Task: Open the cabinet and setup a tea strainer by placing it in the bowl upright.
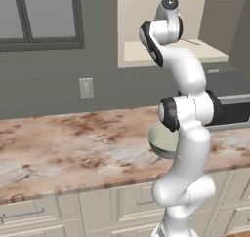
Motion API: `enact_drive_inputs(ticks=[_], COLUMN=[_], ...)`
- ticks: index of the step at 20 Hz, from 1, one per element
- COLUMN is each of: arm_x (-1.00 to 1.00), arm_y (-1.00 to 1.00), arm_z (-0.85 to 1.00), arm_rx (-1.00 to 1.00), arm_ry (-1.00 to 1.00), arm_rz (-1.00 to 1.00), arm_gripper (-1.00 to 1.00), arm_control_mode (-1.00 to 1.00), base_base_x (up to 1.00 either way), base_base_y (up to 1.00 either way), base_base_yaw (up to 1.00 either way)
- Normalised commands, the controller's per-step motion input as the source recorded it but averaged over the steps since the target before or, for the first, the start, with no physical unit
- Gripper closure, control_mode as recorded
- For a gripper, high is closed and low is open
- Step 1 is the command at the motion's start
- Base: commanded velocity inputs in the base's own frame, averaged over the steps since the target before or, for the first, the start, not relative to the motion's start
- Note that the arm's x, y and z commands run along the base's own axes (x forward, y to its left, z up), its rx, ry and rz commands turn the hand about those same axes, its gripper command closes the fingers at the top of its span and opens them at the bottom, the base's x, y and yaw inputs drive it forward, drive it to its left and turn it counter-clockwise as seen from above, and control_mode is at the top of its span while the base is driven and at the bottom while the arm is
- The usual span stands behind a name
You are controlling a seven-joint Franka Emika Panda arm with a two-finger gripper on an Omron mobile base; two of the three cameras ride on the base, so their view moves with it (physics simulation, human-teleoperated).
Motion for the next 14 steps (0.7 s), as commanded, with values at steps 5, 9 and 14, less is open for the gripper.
enact_drive_inputs(ticks=[5,9,14], arm_x=[0.01,0.00,-0.04], arm_y=[0.00,0.00,0.00], arm_z=[0.00,0.00,-0.05], arm_rx=[0.00,-0.02,-0.09], arm_ry=[0.00,0.00,-0.04], arm_rz=[0.02,0.00,0.00], arm_gripper=[1.00,1.00,1.00], arm_control_mode=[-1.00,-1.00,-1.00], base_base_x=[0.00,0.00,0.00], base_base_y=[0.00,0.00,0.00], base_base_yaw=[0.00,0.00,0.00])
